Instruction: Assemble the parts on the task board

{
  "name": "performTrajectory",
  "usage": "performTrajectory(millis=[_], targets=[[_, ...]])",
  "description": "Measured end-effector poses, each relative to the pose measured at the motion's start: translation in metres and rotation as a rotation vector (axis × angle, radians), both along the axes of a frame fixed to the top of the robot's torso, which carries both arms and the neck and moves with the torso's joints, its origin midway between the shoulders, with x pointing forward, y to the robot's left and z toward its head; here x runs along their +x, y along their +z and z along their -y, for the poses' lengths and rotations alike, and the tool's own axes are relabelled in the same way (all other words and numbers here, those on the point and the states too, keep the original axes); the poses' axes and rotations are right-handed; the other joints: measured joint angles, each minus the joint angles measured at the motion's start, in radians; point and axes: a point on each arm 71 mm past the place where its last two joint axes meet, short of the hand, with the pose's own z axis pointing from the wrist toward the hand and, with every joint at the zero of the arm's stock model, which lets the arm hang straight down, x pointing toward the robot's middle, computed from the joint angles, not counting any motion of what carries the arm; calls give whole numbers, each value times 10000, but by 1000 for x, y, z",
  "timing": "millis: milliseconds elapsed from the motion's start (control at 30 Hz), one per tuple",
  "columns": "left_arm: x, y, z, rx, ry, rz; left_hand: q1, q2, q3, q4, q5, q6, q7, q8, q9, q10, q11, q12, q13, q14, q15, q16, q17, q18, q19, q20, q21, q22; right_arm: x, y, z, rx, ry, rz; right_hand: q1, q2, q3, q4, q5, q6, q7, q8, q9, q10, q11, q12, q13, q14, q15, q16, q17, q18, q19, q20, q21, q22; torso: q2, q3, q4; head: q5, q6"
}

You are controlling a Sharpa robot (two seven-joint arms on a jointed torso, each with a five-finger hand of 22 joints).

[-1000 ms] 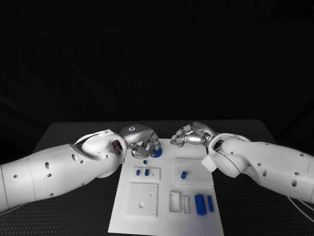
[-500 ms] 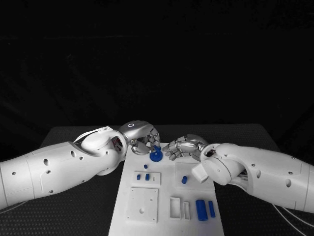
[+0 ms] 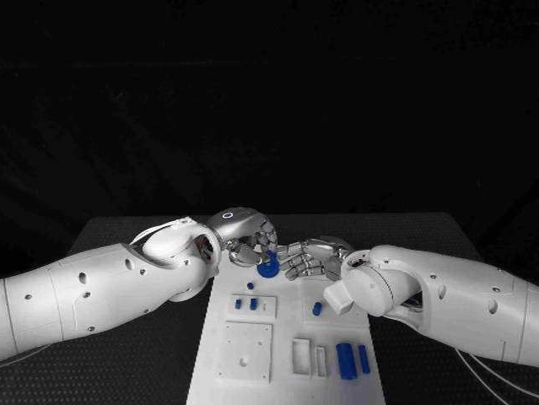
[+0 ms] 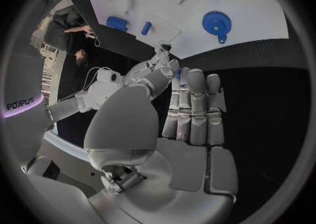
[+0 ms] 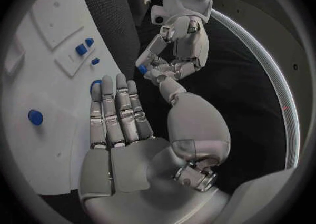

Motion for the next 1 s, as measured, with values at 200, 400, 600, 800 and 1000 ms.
performTrajectory(millis=[200, 400, 600, 800, 1000], targets=[[0, 0, 1, -10, -10, -7, 25, -1, -1, 0, 0, 8, 9, -2, 5, 31, 31, -25, -4, 38, -14, 0, 0, 0, 0, 0, 0, 0, -1, 0, -2, -9, 120, -88, -37, 37, 0, 0, 0, 0, 0, 0, 0, 0, 0, 0, 0, 0, 0, 0, 0, -1, 35, 35, 0, 12, 0, 3, -6, 11, -46], [-1, 0, 3, -33, -68, -12, 41, 7, -2, 0, -2, 8, 10, 0, 5, 31, 32, -11, -3, 40, -13, 0, 0, 0, 0, 0, 0, 0, -1, -1, -6, -61, 288, -115, -37, 37, 0, 0, 0, 0, 0, 0, 0, 0, 0, -1, -1, 0, 0, 0, 9, -1, 35, 34, 0, 36, -1, 6, -8, 15, -59], [-2, 1, 6, -52, -119, -16, 18, 30, 25, -28, -5, 6, 11, 12, 2, 31, 33, 14, 0, 17, -36, 0, -9, 0, 0, 0, -39, -1, 0, -1, -8, -150, 384, -108, 31, 104, 122, -41, 0, 0, 0, 0, -21, 1, -1, -1, -1, 0, 0, 0, 19, -1, 35, 34, -38, 55, -4, 2, -5, -1, -71], [-2, 1, 6, -50, -121, -22, 8, 41, 24, -28, -6, 4, 12, 11, 0, 30, 33, 14, 4, 14, -38, 0, -9, -1, -1, 0, -39, 0, -1, -1, -9, -192, 514, -92, 112, 185, 279, -31, 0, 21, -21, 0, -34, 72, -1, -1, -2, 35, -35, 0, 33, -1, 96, 23, -74, 86, -5, 1, -5, 2, -81], [-2, 0, 6, -40, -112, -34, 8, 40, 26, -27, -42, -3, 17, 9, 8, 29, 33, 14, 10, 12, -35, 0, -9, 0, -1, 0, -39, 7, -1, -1, -9, -195, 634, -83, 218, 291, 705, 5, 0, 78, -78, 1, -57, 145, -73, 47, 20, 108, -36, 0, 63, -1, 128, 53, -98, 156, -5, 2, -5, 10, -109]])
